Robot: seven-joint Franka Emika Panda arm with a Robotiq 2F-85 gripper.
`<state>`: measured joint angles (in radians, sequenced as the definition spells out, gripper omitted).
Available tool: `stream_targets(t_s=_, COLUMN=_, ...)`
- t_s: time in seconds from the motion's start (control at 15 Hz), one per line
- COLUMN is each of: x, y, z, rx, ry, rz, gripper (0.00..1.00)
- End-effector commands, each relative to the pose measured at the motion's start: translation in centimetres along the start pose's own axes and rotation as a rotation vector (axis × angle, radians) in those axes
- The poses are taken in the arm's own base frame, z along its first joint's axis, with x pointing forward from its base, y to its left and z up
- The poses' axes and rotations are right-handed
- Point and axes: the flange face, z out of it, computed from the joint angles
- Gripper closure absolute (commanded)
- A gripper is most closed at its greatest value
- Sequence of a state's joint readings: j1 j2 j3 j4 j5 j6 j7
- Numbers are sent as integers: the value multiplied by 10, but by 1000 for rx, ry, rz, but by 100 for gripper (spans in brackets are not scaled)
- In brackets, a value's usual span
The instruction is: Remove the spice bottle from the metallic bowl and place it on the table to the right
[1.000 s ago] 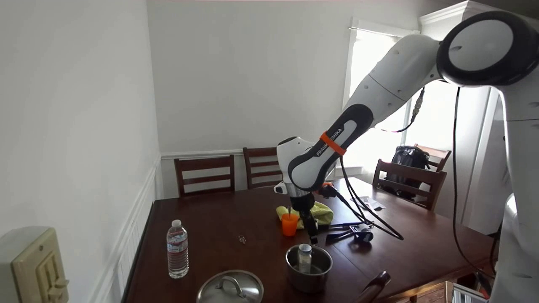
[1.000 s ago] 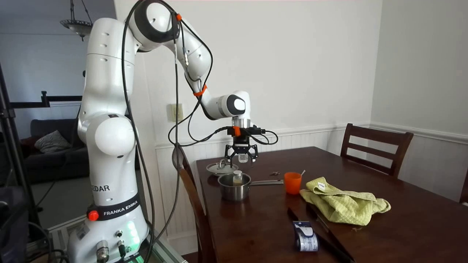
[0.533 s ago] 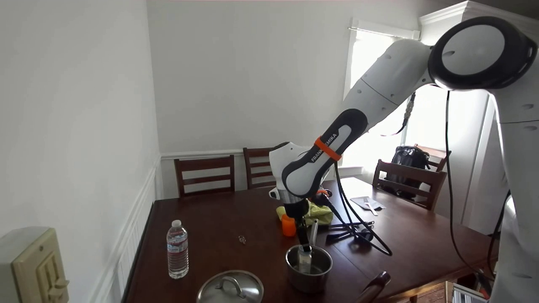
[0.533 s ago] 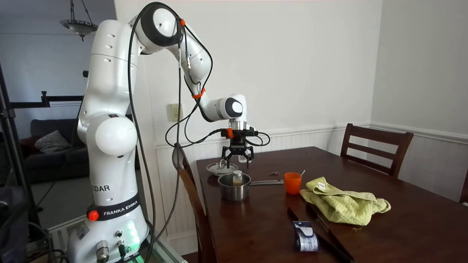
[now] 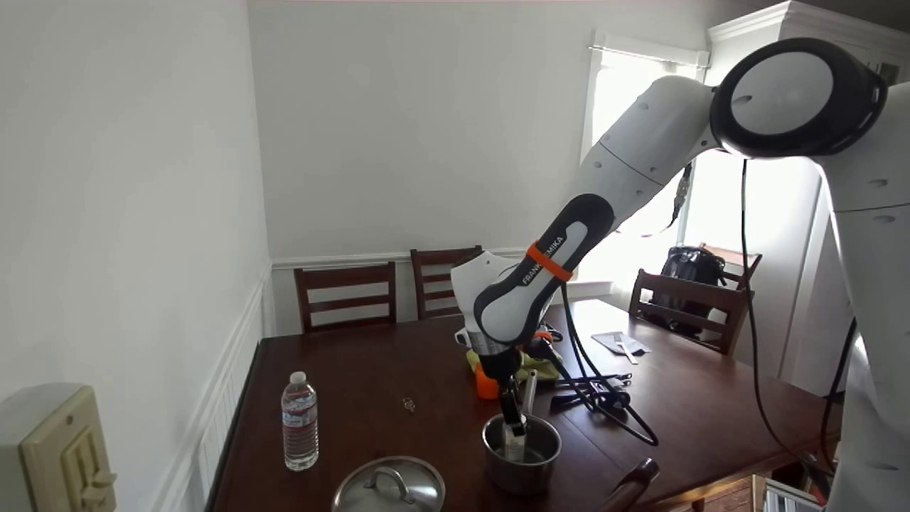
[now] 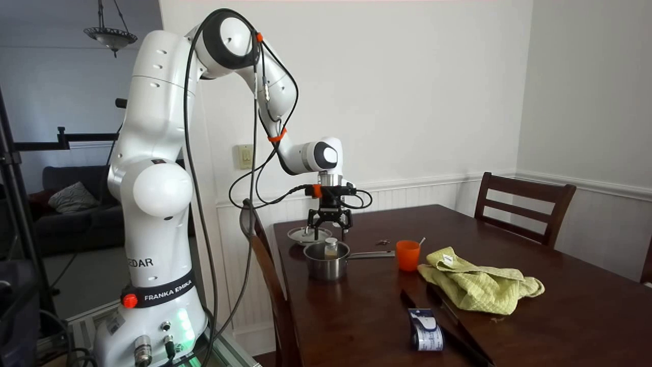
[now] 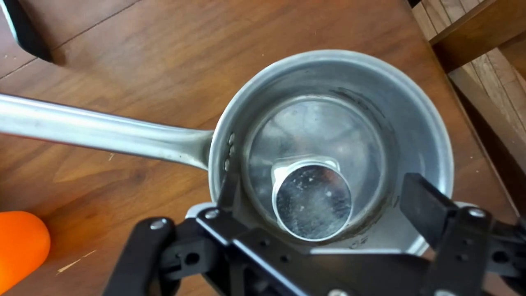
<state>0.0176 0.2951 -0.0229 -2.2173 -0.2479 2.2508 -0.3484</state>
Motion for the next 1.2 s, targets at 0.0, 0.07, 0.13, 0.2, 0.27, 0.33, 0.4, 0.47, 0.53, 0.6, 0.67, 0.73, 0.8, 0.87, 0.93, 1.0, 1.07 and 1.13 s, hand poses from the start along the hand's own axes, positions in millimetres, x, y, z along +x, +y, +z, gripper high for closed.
stream_targets(t_s=0.0, x=9, y=2, z=5, rx=-17, ry=-21, rz=-56, gripper=0)
stream_targets(t_s=0.07, x=10, y=1, z=6, rx=-14, ry=-21, rz=-63, gripper=0)
stream_targets(t_s=0.13, x=11, y=0, z=7, rx=-15, ry=-21, rz=-57, gripper=0)
stream_targets(t_s=0.2, x=11, y=-2, z=8, rx=-13, ry=-22, rz=-58, gripper=1)
stream_targets(t_s=0.27, x=12, y=-2, z=10, rx=-20, ry=-29, rz=-57, gripper=3)
stream_targets(t_s=0.33, x=12, y=-2, z=12, rx=-20, ry=-33, rz=-58, gripper=4)
stream_targets(t_s=0.4, x=11, y=-1, z=14, rx=-18, ry=-36, rz=-54, gripper=6)
stream_targets(t_s=0.47, x=10, y=0, z=16, rx=-20, ry=-41, rz=-49, gripper=7)
stream_targets(t_s=0.53, x=10, y=2, z=18, rx=-22, ry=-46, rz=-44, gripper=9)
stream_targets(t_s=0.6, x=11, y=3, z=20, rx=-22, ry=-46, rz=-47, gripper=11)
stream_targets(t_s=0.67, x=14, y=4, z=22, rx=-25, ry=-49, rz=-48, gripper=15)
stream_targets(t_s=0.73, x=15, y=3, z=23, rx=-28, ry=-51, rz=-50, gripper=14)
stream_targets(t_s=0.8, x=18, y=3, z=23, rx=-33, ry=-54, rz=-54, gripper=18)
stream_targets(t_s=0.87, x=20, y=3, z=25, rx=-38, ry=-58, rz=-56, gripper=21)
stream_targets(t_s=0.93, x=22, y=4, z=27, rx=-42, ry=-62, rz=-63, gripper=37)
stream_targets(t_s=1.0, x=24, y=4, z=27, rx=-45, ry=-64, rz=-66, gripper=42)
stream_targets(t_s=1.07, x=25, y=4, z=28, rx=-50, ry=-66, rz=-71, gripper=47)
stream_targets(t_s=1.13, x=25, y=4, z=29, rx=-53, ry=-68, rz=-74, gripper=55)
